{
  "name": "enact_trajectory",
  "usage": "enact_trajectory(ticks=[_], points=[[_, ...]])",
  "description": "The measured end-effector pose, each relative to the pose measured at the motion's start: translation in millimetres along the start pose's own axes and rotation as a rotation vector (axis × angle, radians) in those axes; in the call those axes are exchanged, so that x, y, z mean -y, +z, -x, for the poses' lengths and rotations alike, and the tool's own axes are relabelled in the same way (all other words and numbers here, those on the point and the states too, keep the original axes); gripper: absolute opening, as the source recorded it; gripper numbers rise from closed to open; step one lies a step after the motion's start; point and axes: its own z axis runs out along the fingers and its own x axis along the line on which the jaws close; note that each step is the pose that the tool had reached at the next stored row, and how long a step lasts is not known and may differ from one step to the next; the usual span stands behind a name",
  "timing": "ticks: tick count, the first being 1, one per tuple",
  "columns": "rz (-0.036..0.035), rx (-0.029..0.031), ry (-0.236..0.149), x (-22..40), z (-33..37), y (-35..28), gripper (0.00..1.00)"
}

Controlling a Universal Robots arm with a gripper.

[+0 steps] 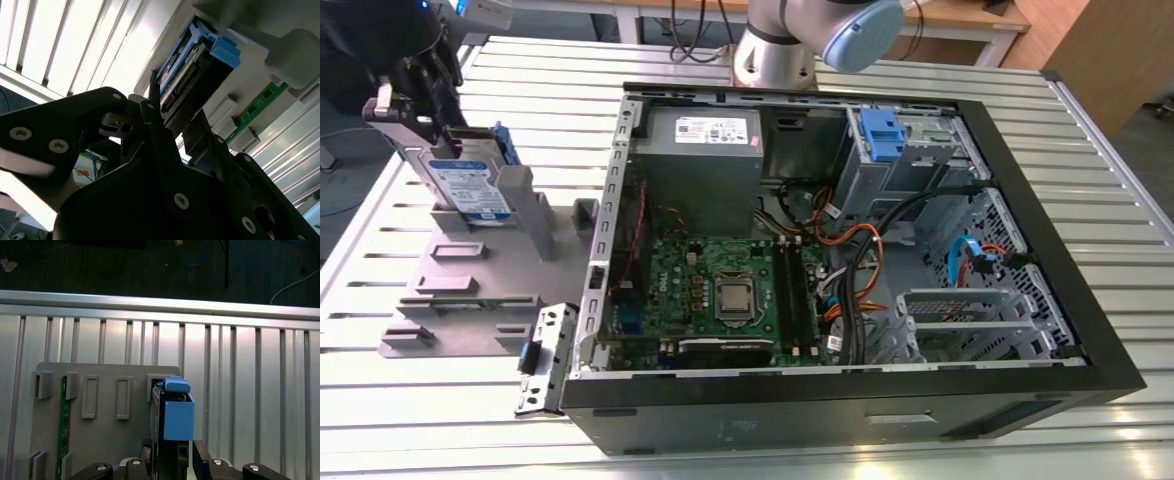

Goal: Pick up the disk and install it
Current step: 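Pick up the disk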

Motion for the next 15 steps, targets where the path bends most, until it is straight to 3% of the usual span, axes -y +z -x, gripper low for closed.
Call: enact_trajectory(ticks=[15], points=[[0.0000,0.0000,0.000,0.0,0.7,0.2,0.43]])
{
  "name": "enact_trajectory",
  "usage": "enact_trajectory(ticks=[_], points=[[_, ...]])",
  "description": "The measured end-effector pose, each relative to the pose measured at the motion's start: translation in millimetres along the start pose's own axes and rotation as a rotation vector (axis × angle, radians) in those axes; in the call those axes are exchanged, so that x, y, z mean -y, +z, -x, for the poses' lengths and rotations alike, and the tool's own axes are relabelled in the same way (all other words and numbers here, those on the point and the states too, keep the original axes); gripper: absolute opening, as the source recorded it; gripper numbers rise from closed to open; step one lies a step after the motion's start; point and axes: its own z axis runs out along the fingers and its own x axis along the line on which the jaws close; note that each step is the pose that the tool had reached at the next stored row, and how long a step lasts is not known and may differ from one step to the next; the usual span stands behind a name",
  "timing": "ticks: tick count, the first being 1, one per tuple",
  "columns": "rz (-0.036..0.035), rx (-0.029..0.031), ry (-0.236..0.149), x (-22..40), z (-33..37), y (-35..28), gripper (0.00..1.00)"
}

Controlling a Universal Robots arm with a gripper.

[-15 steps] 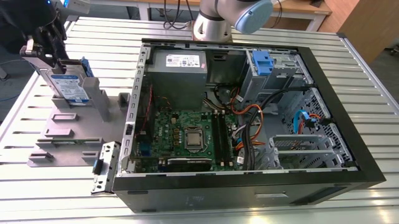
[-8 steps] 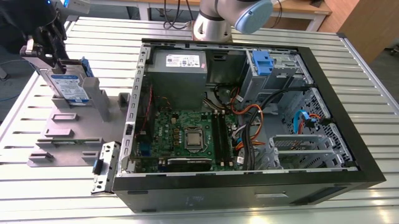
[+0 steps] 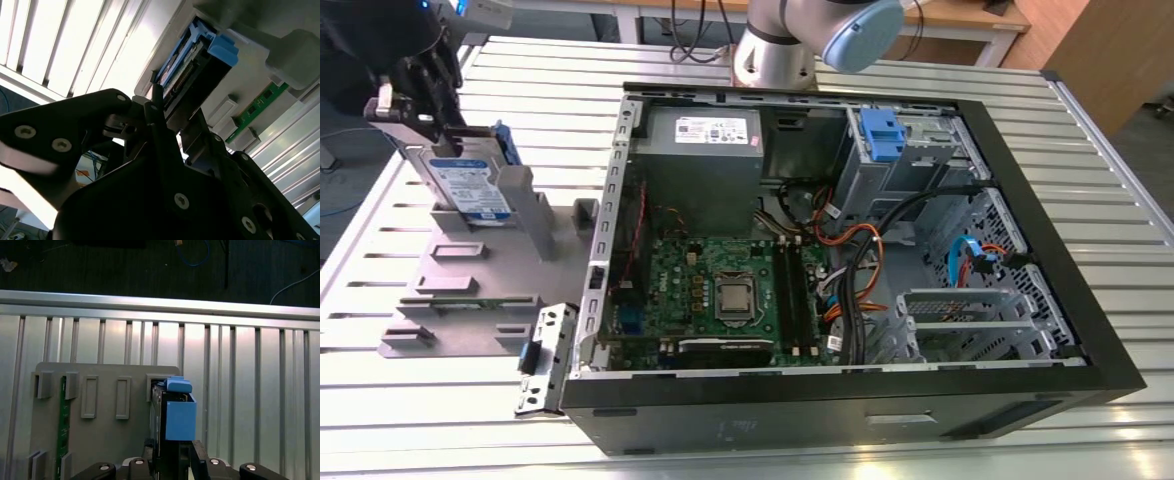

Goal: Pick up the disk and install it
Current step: 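Pick up the disk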

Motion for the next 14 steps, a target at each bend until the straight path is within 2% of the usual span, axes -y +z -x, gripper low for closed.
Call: enact_trajectory(ticks=[1,2,14], points=[[0.0001,-0.0001,0.000,0.0,0.0,0.0,0.43],[0.0000,-0.0001,0.000,0.0,0.1,0.0,0.36],[0.0000,0.0001,0.000,-0.1,-1.2,0.0,0.36]])
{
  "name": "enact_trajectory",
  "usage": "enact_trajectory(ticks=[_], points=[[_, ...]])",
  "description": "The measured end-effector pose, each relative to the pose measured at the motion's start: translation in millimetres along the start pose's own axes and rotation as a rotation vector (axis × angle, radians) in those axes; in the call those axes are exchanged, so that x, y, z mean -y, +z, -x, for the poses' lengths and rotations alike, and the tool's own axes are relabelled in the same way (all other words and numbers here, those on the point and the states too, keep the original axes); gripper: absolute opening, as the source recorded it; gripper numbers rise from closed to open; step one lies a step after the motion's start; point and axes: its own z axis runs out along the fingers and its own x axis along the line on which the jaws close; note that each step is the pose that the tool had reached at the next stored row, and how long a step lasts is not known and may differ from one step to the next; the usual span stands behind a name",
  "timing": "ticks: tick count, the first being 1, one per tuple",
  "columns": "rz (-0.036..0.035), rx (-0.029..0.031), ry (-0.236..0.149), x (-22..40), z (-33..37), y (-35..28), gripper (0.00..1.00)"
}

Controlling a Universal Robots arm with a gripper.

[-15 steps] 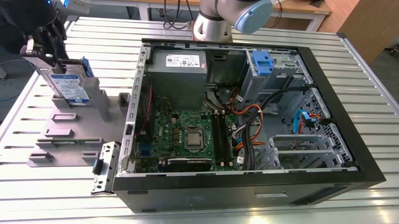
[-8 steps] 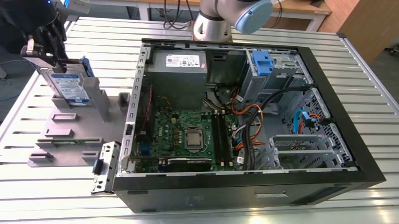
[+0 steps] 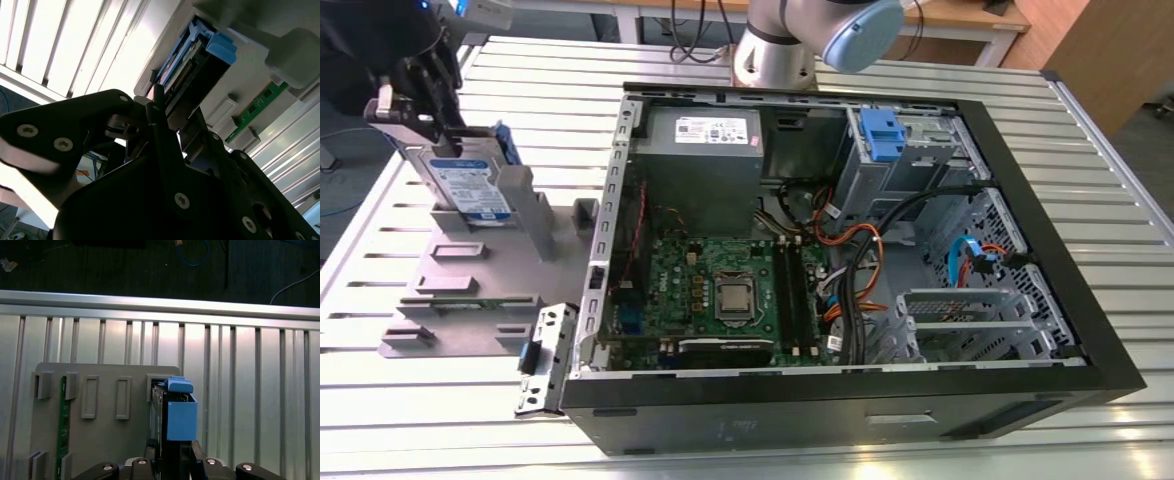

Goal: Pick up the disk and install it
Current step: 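Pick up the disk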

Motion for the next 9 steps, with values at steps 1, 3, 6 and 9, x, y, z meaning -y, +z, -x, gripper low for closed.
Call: enact_trajectory(ticks=[1,3,6,9], points=[[0.0000,-0.0001,0.000,0.0,-1.0,-0.1,0.36],[0.0001,-0.0001,0.000,-0.1,-2.6,-0.2,0.36],[0.0001,0.0000,0.000,-0.1,-3.8,-0.2,0.36],[0.0000,-0.0001,0.000,-0.1,-4.4,-0.1,0.36]])
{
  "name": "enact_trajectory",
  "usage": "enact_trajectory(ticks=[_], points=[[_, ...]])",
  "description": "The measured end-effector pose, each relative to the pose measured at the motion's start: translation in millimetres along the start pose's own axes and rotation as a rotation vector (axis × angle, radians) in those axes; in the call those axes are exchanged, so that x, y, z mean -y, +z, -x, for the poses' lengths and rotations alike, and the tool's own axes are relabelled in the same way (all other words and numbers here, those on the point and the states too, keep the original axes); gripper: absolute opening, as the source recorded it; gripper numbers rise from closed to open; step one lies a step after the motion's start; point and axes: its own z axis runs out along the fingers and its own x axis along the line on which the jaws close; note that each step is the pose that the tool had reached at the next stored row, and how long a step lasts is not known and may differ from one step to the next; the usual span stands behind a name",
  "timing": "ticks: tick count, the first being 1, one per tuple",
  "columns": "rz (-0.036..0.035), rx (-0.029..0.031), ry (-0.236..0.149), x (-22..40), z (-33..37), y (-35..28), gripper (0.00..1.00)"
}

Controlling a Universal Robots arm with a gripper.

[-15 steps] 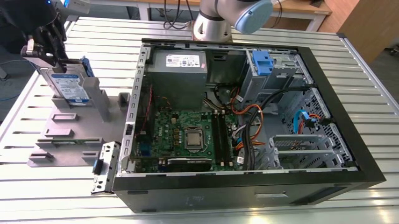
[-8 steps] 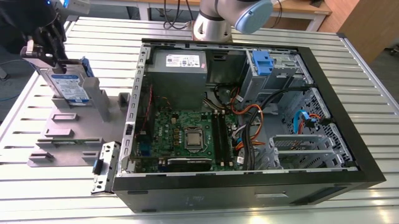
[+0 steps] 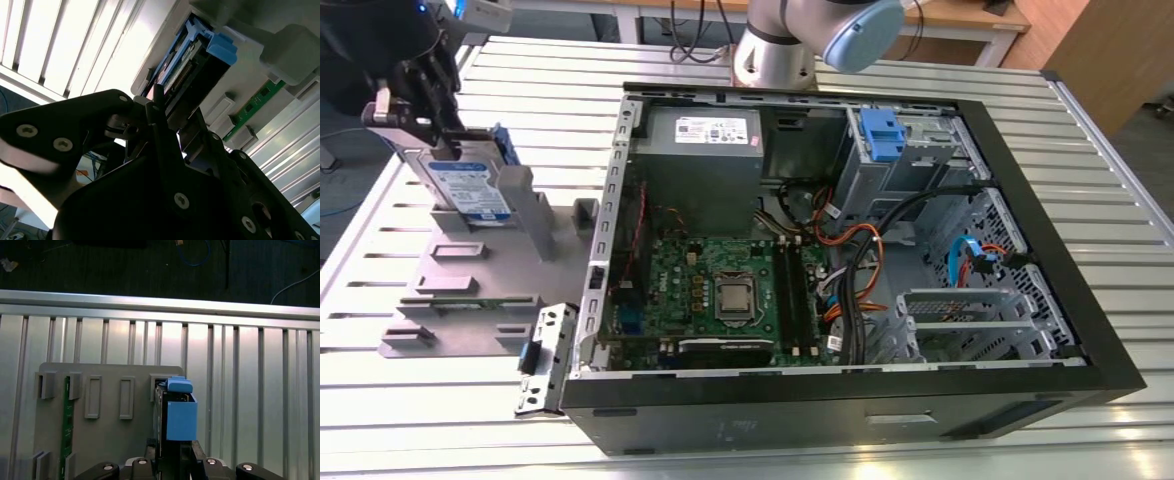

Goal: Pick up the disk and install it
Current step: 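Pick up the disk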

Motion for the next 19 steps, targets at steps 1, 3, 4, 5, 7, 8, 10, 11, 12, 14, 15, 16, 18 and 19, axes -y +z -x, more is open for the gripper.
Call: enact_trajectory(ticks=[1,3,4,5,7,8,10,11,12,14,15,16,18,19], points=[[0.0001,0.0000,0.000,0.0,-0.4,0.0,0.36],[0.0000,0.0000,0.000,0.0,-1.2,0.1,0.36],[0.0000,0.0001,0.000,0.0,-1.4,0.1,0.36],[0.0000,0.0000,0.000,0.0,-1.5,0.1,0.36],[0.0000,0.0000,0.000,0.0,-1.5,0.2,0.36],[0.0000,0.0000,0.000,0.0,-1.5,0.2,0.36],[0.0001,0.0000,0.000,0.0,-1.5,0.2,0.35],[0.0000,0.0000,0.000,0.0,-1.5,0.2,0.35],[0.0000,0.0000,0.000,0.0,-1.5,0.2,0.35],[0.0000,0.0000,0.000,0.0,-1.5,0.2,0.35],[0.0000,0.0000,0.000,0.0,-1.5,0.3,0.35],[0.0000,0.0000,0.000,0.0,-1.5,0.3,0.35],[0.0001,0.0000,0.000,0.0,-1.6,0.3,0.35],[0.0000,0.0000,0.000,0.0,-1.5,0.3,0.35]])
